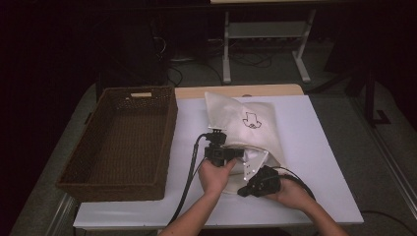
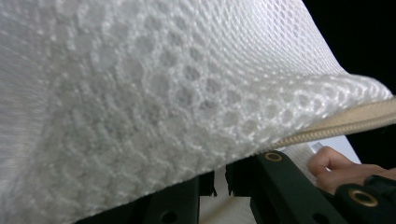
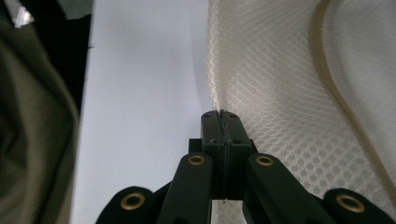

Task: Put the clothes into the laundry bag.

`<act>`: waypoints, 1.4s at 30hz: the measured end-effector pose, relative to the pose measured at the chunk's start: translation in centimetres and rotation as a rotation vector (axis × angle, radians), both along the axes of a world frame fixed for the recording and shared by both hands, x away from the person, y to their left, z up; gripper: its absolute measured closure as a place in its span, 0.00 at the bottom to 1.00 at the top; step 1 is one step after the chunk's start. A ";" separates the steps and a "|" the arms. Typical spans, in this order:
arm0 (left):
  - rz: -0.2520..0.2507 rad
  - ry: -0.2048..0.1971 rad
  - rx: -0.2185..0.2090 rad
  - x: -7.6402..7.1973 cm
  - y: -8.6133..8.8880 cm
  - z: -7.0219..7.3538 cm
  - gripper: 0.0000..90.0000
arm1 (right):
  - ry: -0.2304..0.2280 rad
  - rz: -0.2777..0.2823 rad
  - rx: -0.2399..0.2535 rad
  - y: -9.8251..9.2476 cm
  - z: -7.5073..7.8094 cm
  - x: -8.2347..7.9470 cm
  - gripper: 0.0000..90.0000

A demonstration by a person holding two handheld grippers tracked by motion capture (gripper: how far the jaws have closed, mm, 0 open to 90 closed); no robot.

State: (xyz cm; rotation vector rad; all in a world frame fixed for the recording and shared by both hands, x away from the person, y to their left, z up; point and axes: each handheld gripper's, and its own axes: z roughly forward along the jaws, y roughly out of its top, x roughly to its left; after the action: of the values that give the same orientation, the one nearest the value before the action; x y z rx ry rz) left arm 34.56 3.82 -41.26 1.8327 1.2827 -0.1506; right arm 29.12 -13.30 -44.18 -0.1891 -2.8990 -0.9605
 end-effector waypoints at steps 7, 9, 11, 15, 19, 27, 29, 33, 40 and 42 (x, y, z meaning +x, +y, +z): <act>0.071 -0.018 -0.022 0.0 0.2 -0.8 0.91 | 0.034 0.019 0.005 -1.1 -0.1 -1.1 1.00; 0.082 -0.022 -0.018 0.2 0.1 -1.1 0.90 | 0.043 0.028 0.004 -1.4 -0.1 -1.4 1.00; 0.095 -0.013 -0.019 0.7 0.2 -1.6 0.90 | 0.054 0.029 0.011 -1.7 -0.2 -1.5 1.00; 0.064 -0.010 -0.007 0.3 0.6 -1.6 0.85 | 0.078 0.003 0.025 -1.8 -0.2 -1.0 0.90; 0.016 -0.010 0.008 -1.1 2.2 -1.1 0.83 | 0.080 -0.040 0.068 -2.4 0.8 -0.5 0.79; -0.049 0.002 -0.002 -3.8 5.7 -0.3 0.78 | -0.008 -0.135 0.143 -4.0 5.3 0.7 0.76; -0.062 -0.010 0.004 -4.3 6.2 0.2 0.77 | -0.024 -0.150 0.145 -4.2 6.2 1.1 0.76; -0.071 -0.028 0.012 -5.0 7.3 1.3 0.74 | -0.050 -0.172 0.158 -4.7 7.7 1.8 0.76; -0.035 -0.056 0.084 -5.4 8.9 1.6 0.68 | -0.078 -0.210 0.196 -5.8 9.8 3.0 0.76; -0.027 -0.052 0.104 -5.3 9.2 1.3 0.66 | -0.077 -0.222 0.189 -5.9 9.8 3.5 0.76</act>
State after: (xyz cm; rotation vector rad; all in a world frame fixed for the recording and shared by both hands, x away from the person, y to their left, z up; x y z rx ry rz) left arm 29.26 12.97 -39.93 1.9297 1.2510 -0.0514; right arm 32.59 -19.24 -34.35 -0.4789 -2.8766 -1.2971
